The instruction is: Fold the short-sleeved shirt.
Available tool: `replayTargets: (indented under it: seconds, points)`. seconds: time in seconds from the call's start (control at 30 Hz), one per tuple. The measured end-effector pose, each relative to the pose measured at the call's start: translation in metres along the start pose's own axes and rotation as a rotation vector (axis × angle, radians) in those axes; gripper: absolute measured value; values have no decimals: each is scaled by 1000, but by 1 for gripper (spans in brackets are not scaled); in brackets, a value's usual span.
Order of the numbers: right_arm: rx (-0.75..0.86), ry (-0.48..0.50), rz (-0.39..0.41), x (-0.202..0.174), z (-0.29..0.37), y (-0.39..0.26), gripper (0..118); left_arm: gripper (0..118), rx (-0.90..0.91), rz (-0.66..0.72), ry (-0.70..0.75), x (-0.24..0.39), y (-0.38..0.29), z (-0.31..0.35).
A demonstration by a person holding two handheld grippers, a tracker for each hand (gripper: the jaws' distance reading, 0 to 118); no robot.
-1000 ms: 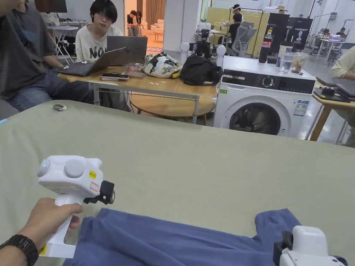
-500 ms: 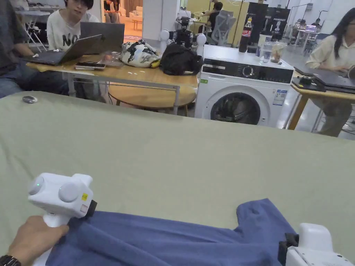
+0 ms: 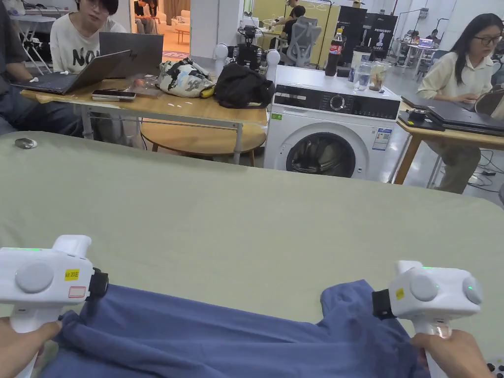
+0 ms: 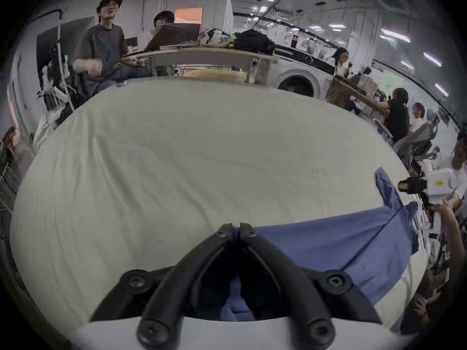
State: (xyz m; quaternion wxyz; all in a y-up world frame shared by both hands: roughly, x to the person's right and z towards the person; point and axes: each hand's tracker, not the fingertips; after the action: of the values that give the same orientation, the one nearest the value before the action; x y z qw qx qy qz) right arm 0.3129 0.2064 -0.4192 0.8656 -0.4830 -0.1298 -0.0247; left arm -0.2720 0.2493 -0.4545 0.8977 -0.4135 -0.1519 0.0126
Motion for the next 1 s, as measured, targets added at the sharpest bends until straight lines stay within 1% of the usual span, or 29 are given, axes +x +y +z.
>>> replayTargets:
  seconds: [0.1, 0.13, 0.17, 0.2, 0.23, 0.27, 0.3, 0.37, 0.43, 0.47, 0.57, 0.73, 1.0]
  points:
    - [-123, 4, 15, 4, -32, -4, 56, 0, 8, -6, -3, 1, -4, 5]
    - [-76, 33, -7, 6, -28, -7, 54, 0, 6, -9, -2, 1, -5, 6]
    - [-39, 35, -36, 7, -21, -9, 52, 0, 5, -13, 1, 2, -5, 7]
    - [-46, 34, -47, 6, -20, -9, 52, 0, 5, -16, 2, 1, -6, 8]
    - [-37, 40, -39, 6, -17, -11, 42, 0, 6, -16, 1, 1, -7, 9]
    - [-28, 43, -26, 6, -15, -13, 23, 0, 8, -15, 1, 0, -7, 8]
    - [-28, 50, -7, 7, -14, -13, 0, 0, 8, -12, 0, 0, -7, 8]
    - [-10, 72, -29, 11, -2, -17, 0, 0, 10, 2, -9, -2, -8, 9]
    - [62, 100, -63, 15, 16, -18, 0, 0, 17, 13, -13, -6, -9, 10]
    - [89, 101, -67, 16, 27, -20, 0, 0, 22, 15, -17, -7, -9, 13]
    - [143, 111, -64, 21, 65, -28, 0, 0, 47, 17, -29, -5, -9, 28]
    - [214, 96, -31, 23, 123, -53, 0, 0, 81, 8, -45, -4, -17, 60]
    - [200, 101, -8, 28, 170, -120, 0, 0, 70, -12, -76, -13, -55, 90]
